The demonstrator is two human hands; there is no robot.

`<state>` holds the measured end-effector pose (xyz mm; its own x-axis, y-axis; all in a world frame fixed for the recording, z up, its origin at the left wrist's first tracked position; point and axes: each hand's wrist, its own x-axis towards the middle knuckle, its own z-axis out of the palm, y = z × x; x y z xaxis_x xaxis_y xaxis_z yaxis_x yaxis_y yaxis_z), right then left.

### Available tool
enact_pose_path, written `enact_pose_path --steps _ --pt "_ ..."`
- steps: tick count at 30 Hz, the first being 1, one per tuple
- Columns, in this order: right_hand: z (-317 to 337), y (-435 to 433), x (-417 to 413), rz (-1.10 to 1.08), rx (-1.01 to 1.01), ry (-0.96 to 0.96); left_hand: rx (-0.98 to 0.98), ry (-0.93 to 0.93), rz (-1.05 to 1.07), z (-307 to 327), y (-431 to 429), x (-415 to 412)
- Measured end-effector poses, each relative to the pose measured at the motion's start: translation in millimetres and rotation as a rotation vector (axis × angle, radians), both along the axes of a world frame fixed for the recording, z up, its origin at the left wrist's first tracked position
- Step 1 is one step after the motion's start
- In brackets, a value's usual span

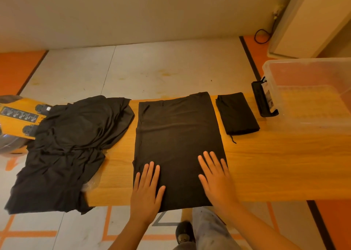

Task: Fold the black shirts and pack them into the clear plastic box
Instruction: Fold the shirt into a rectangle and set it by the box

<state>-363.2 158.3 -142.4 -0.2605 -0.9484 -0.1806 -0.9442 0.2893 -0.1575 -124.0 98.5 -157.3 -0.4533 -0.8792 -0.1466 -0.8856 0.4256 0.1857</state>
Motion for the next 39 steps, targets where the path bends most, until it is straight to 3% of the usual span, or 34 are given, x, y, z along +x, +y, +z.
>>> enact_pose_path --steps 10,21,28,32,39 --pt "-13.8 -3.0 14.0 0.138 0.072 -0.001 -0.022 -0.037 -0.048 -7.4 -10.4 -9.3" --pt "-10.5 -30.7 -1.4 0.1 0.042 -0.002 -0.044 -0.042 -0.073 -6.0 -56.2 -12.6" --pt "-10.6 22.0 -13.4 0.241 0.112 -0.042 -0.024 0.05 -0.312 1.2 -7.3 5.7" --pt "-10.7 29.7 -17.3 0.273 0.13 -0.026 0.006 -0.022 -0.315 -5.3 2.7 20.2" --pt "-14.6 46.5 -16.9 0.334 0.097 -0.039 -0.012 0.034 -0.317 -10.6 10.4 26.4"
